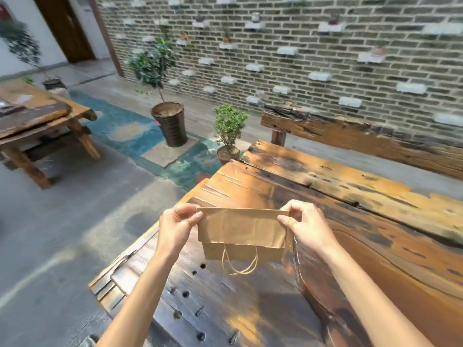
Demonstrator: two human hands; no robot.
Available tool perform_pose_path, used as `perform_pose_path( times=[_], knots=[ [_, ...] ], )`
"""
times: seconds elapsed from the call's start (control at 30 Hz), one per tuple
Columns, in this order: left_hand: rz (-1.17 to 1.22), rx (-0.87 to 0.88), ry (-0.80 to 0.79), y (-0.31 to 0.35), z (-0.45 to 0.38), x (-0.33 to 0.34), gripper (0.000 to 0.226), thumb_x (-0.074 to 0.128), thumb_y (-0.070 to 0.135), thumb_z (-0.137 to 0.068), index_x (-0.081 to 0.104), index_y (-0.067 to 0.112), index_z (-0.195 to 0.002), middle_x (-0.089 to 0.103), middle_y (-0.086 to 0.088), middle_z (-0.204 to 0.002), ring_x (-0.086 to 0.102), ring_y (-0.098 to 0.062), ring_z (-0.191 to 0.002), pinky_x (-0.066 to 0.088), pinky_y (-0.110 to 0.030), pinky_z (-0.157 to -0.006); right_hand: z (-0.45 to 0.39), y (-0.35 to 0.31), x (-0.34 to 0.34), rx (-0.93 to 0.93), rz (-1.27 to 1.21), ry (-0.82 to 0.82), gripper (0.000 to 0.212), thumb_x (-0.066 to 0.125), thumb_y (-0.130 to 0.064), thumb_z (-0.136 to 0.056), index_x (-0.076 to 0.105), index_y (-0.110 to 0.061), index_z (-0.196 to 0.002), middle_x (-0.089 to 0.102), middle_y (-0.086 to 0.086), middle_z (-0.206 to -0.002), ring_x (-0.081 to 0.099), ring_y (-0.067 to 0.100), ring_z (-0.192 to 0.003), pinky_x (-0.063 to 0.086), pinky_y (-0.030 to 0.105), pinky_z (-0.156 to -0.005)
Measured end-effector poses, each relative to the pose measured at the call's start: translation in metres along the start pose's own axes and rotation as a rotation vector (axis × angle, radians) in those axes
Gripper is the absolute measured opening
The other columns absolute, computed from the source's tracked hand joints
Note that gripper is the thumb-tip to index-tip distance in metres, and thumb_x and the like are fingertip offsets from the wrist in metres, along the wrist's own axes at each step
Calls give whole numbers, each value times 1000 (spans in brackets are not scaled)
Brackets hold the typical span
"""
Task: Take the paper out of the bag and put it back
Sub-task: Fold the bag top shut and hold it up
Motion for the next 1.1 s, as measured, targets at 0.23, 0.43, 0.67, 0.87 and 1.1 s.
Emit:
perform_pose_path(
  times=[0.23, 0.43, 0.67, 0.87, 1.1],
  knots=[
    [-291, 23, -217, -72, -54, 31, 22, 78, 0, -79, 73, 20, -73, 73, 2, -78, 67, -12, -74, 51, -21, -69, -8, 60, 60, 279, 89, 85, 13, 80, -11, -78, 76, -22, -75, 70, -12, -71, 64, 11, -74, 36, 22, -68],
    [-466, 11, -422, -148, -111, 51, 5, 79, 4, -80, 79, 7, -84, 76, 0, -83, 69, -14, -77, 43, -4, -65, -10, 110, 138, 525, 141, 114, 9, 79, -11, -80, 81, -19, -83, 79, -7, -83, 70, 11, -83, 41, 21, -74],
    [-531, -64, -609, -217, -130, 69, 12, 76, 8, -83, 81, 10, -93, 80, -3, -91, 72, -16, -86, 57, -32, -82, -4, 152, 204, 692, 145, 92, 8, 75, -6, -83, 81, -13, -82, 79, -3, -83, 66, 4, -79, 41, 11, -72],
    [-632, -4, -799, -244, -131, 88, 14, 69, 10, -89, 79, 12, -99, 76, -4, -102, 68, -20, -96, 52, -30, -87, -3, 178, 234, 773, 213, -46, 12, 68, -11, -89, 78, -18, -89, 69, -7, -75, 63, 8, -77, 40, 18, -69],
    [-875, 241, -1080, -246, -106, 132, 26, 57, 29, -96, 71, 28, -118, 71, 4, -121, 62, -19, -114, 48, -31, -94, -18, 179, 256, 713, 401, -205, 31, 58, -28, -97, 68, -24, -126, 66, 6, -125, 60, 25, -122, 45, 33, -100]
  ],
)
Point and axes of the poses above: each hand's wrist, its own z-axis away from the middle knuckle, its own x-axis out of the palm, y = z × x, the point moved 10 cm from there along -z, towards the middle knuckle
